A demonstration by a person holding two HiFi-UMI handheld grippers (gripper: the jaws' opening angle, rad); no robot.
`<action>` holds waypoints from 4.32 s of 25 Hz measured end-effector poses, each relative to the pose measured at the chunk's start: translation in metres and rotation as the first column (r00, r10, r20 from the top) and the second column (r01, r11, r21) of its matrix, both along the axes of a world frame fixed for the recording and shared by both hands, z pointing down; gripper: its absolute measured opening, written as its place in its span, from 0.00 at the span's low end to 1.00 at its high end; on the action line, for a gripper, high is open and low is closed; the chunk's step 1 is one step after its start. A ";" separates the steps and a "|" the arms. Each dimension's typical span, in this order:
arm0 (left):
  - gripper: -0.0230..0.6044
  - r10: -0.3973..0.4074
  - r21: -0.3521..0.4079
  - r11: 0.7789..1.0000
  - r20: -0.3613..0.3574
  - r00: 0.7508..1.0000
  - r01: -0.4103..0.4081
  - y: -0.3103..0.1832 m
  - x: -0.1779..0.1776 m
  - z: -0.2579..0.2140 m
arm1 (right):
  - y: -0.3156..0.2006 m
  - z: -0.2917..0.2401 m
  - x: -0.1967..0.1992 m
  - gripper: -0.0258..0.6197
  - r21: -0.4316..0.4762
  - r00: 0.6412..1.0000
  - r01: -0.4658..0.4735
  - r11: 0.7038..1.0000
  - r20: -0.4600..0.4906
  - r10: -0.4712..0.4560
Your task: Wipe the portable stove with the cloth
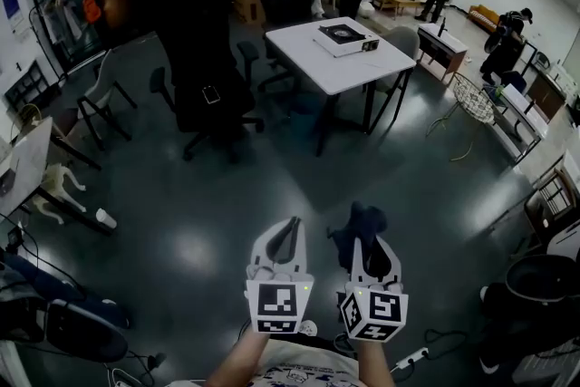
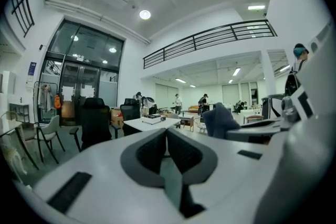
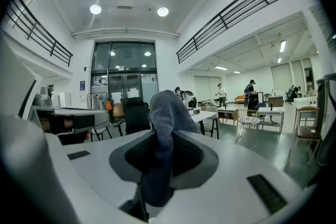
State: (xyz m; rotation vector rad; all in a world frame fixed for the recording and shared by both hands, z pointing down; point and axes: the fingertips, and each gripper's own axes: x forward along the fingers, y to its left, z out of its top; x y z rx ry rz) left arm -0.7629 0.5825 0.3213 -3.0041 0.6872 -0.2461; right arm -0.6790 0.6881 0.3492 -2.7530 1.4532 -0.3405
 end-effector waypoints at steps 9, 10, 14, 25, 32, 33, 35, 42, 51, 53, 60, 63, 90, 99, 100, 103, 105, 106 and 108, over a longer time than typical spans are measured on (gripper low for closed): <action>0.07 0.020 -0.010 1.000 0.006 1.000 -0.020 -0.047 0.056 0.005 | -0.047 0.005 0.052 0.18 -0.008 1.000 -0.015 1.000 0.019 0.015; 0.07 0.023 -0.011 1.000 0.004 1.000 -0.023 -0.055 0.065 0.005 | -0.054 0.005 0.060 0.18 -0.009 1.000 -0.016 1.000 0.017 0.016; 0.07 0.037 -0.020 0.999 -0.004 0.999 -0.037 -0.091 0.105 0.001 | -0.089 -0.001 0.095 0.18 -0.010 1.000 -0.018 1.000 0.012 0.018; 0.07 0.114 0.011 0.993 -0.023 0.993 -0.114 -0.200 0.204 -0.026 | -0.200 -0.021 0.189 0.18 0.017 0.997 -0.078 0.997 0.013 0.078; 0.07 0.135 0.006 0.991 -0.013 0.991 -0.135 -0.248 0.237 -0.020 | -0.255 -0.015 0.217 0.18 0.009 0.997 -0.075 0.997 0.025 0.075; 0.07 0.136 0.002 0.991 -0.011 0.991 -0.136 -0.253 0.241 -0.018 | -0.260 -0.014 0.221 0.18 0.005 0.997 -0.075 0.997 0.027 0.075; 0.07 0.141 -0.006 0.990 -0.007 0.990 -0.141 -0.261 0.250 -0.015 | -0.267 -0.012 0.230 0.18 -0.002 0.996 -0.081 0.997 0.033 0.081; 0.07 0.143 -0.025 0.989 0.006 0.990 -0.142 -0.288 0.291 -0.006 | -0.291 -0.006 0.273 0.18 -0.014 0.995 -0.092 0.996 0.046 0.093; 0.07 0.100 -0.013 0.995 0.006 0.995 -0.100 -0.326 0.381 -0.006 | -0.330 -0.005 0.370 0.18 -0.006 0.997 -0.056 0.998 0.053 0.056; 0.07 0.085 -0.014 0.996 0.006 0.996 -0.084 -0.337 0.406 -0.007 | -0.341 -0.006 0.396 0.18 -0.006 0.998 -0.038 0.999 0.054 0.039; 0.07 0.032 -0.004 0.999 -0.005 0.999 -0.032 -0.368 0.496 -0.021 | -0.373 -0.019 0.492 0.18 -0.005 0.999 0.014 1.000 0.038 -0.014; 0.07 0.017 0.000 1.000 -0.006 1.000 -0.017 -0.378 0.529 -0.022 | -0.384 -0.020 0.529 0.18 -0.002 0.999 0.028 1.000 0.037 -0.028; 0.07 -0.011 -0.062 0.998 0.035 0.999 0.013 -0.482 0.711 0.016 | -0.479 0.006 0.719 0.18 -0.044 0.997 0.047 0.998 0.068 -0.044; 0.07 -0.050 -0.082 0.995 0.043 0.998 0.053 -0.553 0.778 0.016 | -0.550 0.003 0.799 0.18 -0.069 0.995 0.076 0.995 0.066 -0.071; 0.07 -0.053 -0.082 0.995 0.043 0.998 0.056 -0.560 0.784 0.016 | -0.557 0.003 0.806 0.18 -0.069 0.995 0.078 0.995 0.066 -0.074; 0.07 -0.058 -0.086 0.994 0.056 0.997 0.062 -0.577 0.800 0.021 | -0.578 0.005 0.823 0.18 -0.069 0.994 0.087 0.994 0.069 -0.082; 0.07 -0.061 -0.094 0.993 0.064 0.996 0.067 -0.586 0.809 0.027 | -0.587 0.010 0.834 0.18 -0.076 0.994 0.091 0.993 0.074 -0.085; 0.07 -0.063 -0.098 0.993 0.065 0.996 0.069 -0.589 0.813 0.030 | -0.591 0.014 0.840 0.18 -0.083 0.993 0.092 0.992 0.076 -0.086; 0.07 -0.072 -0.109 0.991 0.069 0.995 0.079 -0.597 0.817 0.034 | -0.597 0.020 0.851 0.18 -0.101 0.993 0.094 0.990 0.083 -0.085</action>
